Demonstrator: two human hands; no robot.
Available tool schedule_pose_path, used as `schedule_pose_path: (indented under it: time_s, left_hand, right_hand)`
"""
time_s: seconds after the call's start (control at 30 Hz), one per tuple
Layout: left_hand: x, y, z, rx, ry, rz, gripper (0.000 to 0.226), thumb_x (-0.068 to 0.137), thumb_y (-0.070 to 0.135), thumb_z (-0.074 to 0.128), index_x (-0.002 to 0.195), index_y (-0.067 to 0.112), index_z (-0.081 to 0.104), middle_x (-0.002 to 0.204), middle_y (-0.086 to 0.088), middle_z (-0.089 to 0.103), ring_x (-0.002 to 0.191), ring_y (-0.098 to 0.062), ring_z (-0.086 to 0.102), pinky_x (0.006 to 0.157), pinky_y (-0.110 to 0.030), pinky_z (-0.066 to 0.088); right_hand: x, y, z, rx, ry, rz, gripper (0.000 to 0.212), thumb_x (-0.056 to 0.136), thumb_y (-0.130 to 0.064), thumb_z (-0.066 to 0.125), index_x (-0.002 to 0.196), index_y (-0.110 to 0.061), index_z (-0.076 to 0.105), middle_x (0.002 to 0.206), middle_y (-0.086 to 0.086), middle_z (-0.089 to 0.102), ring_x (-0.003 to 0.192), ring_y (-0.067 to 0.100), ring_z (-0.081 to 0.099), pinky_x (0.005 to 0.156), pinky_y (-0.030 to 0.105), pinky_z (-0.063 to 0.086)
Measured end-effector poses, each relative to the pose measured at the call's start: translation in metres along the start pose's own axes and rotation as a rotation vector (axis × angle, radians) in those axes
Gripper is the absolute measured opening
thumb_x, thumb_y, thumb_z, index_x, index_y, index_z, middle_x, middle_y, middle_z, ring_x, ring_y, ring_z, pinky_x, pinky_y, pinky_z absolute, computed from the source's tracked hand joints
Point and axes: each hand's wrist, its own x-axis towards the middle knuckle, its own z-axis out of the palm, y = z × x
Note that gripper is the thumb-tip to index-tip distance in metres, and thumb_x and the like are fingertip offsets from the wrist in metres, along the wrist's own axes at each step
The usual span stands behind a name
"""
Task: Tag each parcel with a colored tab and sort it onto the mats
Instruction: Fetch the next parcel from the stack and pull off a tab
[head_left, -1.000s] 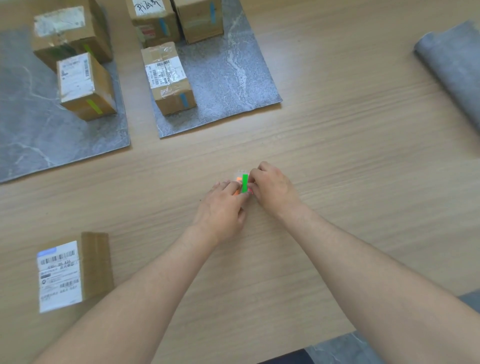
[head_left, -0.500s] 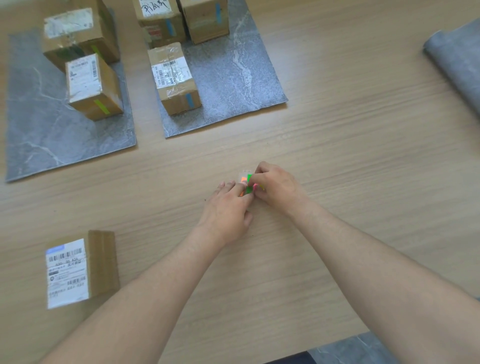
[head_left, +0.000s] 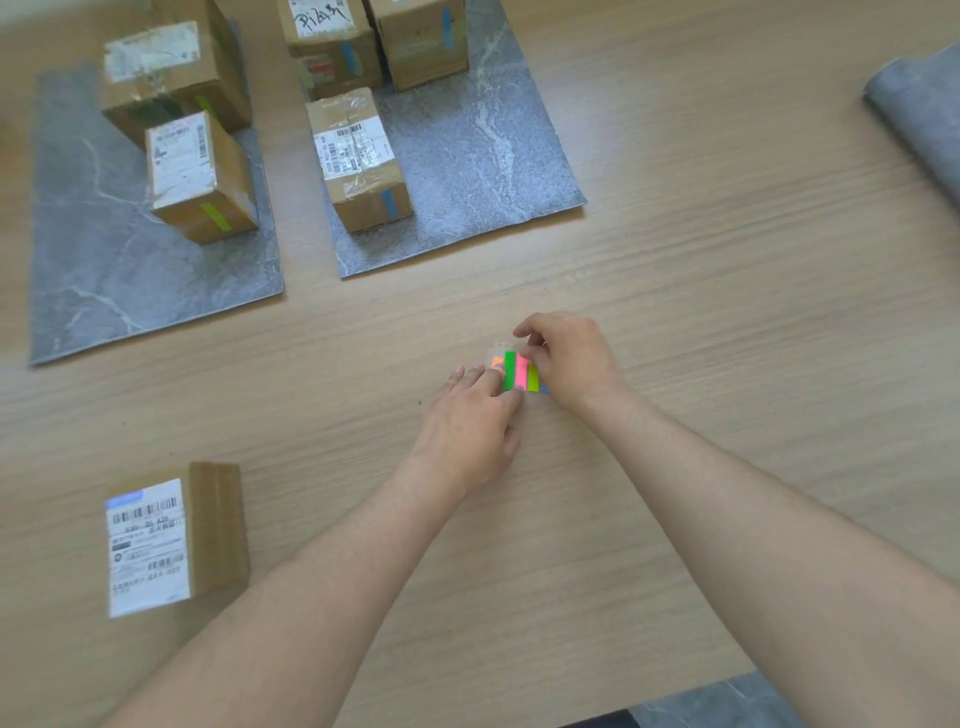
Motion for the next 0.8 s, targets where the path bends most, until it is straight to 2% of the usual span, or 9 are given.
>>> schedule_pose_path:
  time_s: [0.13,0.2,0.3,0.4,0.47,0.53,0.63,0.7,0.8]
  left_hand:
    - [-0.001,0.001,0.002,-0.027,0.052,-0.017,0.047,0.084,0.027,0.054,0.130,0.021,0.061,0.142,-0.010,0.051,0.136,-0.033,0.044,0.107,-0.041,0.040]
    - [-0.002,0.000,0.003,-0.039,0.057,-0.023,0.047,0.085,0.028,0.053,0.131,0.022,0.060,0.145,-0.009,0.048,0.137,-0.032,0.043,0.106,-0.041,0.041]
    - [-0.001,-0.003,0.001,-0.038,0.024,-0.011,0.051,0.088,0.029,0.053,0.139,0.024,0.055,0.151,-0.009,0.042,0.139,-0.034,0.040,0.111,-0.041,0.038]
    - [0.000,-0.010,-0.009,-0.242,0.047,0.001,0.057,0.090,0.020,0.055,0.147,0.021,0.048,0.149,-0.008,0.046,0.135,-0.030,0.045,0.109,-0.035,0.037]
    - [-0.004,-0.018,-0.016,-0.523,0.216,-0.135,0.052,0.090,0.014,0.060,0.141,0.017,0.055,0.139,-0.005,0.057,0.126,-0.023,0.054,0.105,-0.030,0.041]
    - [-0.012,-0.022,-0.029,-0.924,0.377,-0.420,0.031,0.091,0.016,0.064,0.120,0.015,0.070,0.117,-0.003,0.070,0.106,-0.021,0.066,0.096,-0.032,0.053]
    - [-0.032,-0.025,-0.061,-1.664,0.391,-0.704,0.013,0.094,0.014,0.066,0.093,0.004,0.073,0.086,-0.012,0.074,0.079,-0.026,0.072,0.075,-0.034,0.061]
    - [-0.052,-0.032,-0.079,-1.847,0.332,-0.696,0.015,0.094,0.013,0.068,0.094,-0.002,0.071,0.082,-0.015,0.074,0.076,-0.024,0.072,0.076,-0.031,0.061]
    - [-0.089,-0.045,-0.091,-1.864,0.290,-0.695,0.018,0.090,0.014,0.073,0.095,-0.003,0.070,0.077,-0.013,0.074,0.074,-0.022,0.072,0.080,-0.033,0.062]
  right_hand:
    - [0.000,-0.005,0.002,0.358,0.220,0.306,0.018,0.093,-0.004,0.065,0.103,-0.013,0.076,0.086,0.002,0.074,0.082,0.023,0.074,0.088,0.039,0.058]
    - [-0.004,-0.013,0.001,0.612,0.355,0.463,0.016,0.095,-0.004,0.064,0.098,-0.016,0.073,0.076,-0.003,0.071,0.073,0.020,0.075,0.081,0.039,0.062]
    - [-0.010,-0.024,-0.006,0.857,0.481,0.564,0.015,0.095,0.000,0.064,0.100,-0.013,0.071,0.082,0.005,0.071,0.068,0.017,0.075,0.069,0.026,0.061]
    - [-0.018,-0.036,-0.016,0.995,0.492,0.465,0.021,0.090,0.008,0.067,0.101,-0.011,0.070,0.085,0.007,0.068,0.074,0.019,0.075,0.073,0.026,0.062]
    - [-0.027,-0.045,-0.023,0.986,0.457,0.354,0.024,0.087,0.006,0.072,0.101,-0.013,0.071,0.085,0.004,0.070,0.077,0.019,0.075,0.078,0.031,0.062]
    - [-0.040,-0.057,-0.027,0.892,0.405,0.233,0.026,0.084,0.001,0.077,0.101,-0.018,0.071,0.085,0.002,0.074,0.079,0.020,0.075,0.079,0.033,0.062]
    - [-0.062,-0.082,-0.023,0.800,0.301,0.058,0.028,0.081,0.000,0.081,0.102,-0.015,0.073,0.083,0.001,0.077,0.080,0.015,0.075,0.076,0.027,0.059]
    - [-0.076,-0.099,-0.012,0.737,0.256,-0.061,0.027,0.081,-0.001,0.082,0.104,-0.010,0.073,0.084,0.001,0.077,0.080,0.012,0.075,0.077,0.026,0.060]
    - [-0.096,-0.126,0.007,0.646,0.233,-0.188,0.024,0.082,0.003,0.079,0.103,-0.008,0.073,0.084,-0.002,0.076,0.080,0.008,0.075,0.079,0.023,0.060]
